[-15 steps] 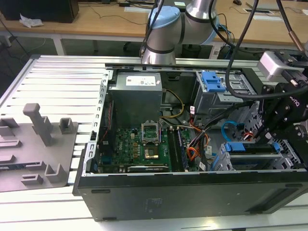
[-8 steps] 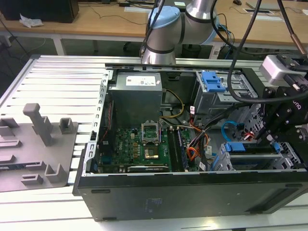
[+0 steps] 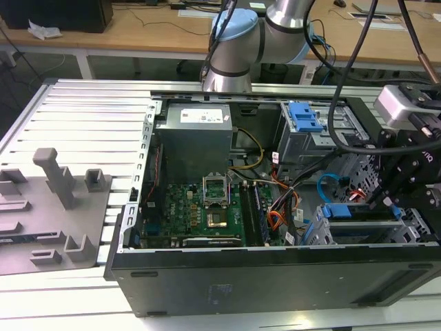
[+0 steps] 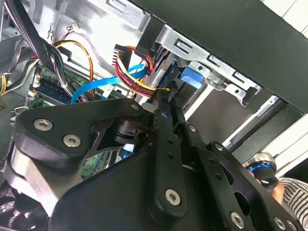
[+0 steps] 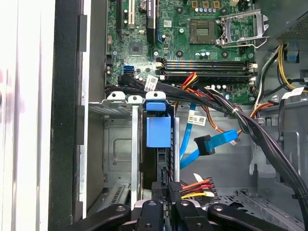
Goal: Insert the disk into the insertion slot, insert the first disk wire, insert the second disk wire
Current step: 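Insert the first disk wire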
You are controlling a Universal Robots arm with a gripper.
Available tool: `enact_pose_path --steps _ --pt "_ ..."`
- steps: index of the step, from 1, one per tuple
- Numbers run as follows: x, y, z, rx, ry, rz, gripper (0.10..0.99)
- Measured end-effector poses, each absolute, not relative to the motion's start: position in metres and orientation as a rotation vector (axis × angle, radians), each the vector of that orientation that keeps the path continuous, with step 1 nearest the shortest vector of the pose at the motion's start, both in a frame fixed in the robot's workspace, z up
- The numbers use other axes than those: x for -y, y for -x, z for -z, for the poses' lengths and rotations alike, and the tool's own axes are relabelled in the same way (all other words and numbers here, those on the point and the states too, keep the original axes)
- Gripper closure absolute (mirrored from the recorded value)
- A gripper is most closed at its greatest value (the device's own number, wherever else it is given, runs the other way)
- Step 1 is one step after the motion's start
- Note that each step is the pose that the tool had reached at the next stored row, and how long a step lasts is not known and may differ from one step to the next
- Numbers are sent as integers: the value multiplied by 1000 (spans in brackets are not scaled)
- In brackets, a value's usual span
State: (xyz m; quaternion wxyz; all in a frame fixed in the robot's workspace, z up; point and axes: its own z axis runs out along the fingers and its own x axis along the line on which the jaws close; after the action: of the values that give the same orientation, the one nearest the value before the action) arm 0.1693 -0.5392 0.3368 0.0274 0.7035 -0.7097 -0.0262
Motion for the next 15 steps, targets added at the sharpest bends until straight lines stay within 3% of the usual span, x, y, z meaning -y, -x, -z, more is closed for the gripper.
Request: enact_pose_path --steps 5,8,15 --pt "539 -169 -336 2192 -2172 81 922" --pt "539 -170 -338 2192 -2173 81 847" --pt "539 -170 -368 2192 -2173 81 847"
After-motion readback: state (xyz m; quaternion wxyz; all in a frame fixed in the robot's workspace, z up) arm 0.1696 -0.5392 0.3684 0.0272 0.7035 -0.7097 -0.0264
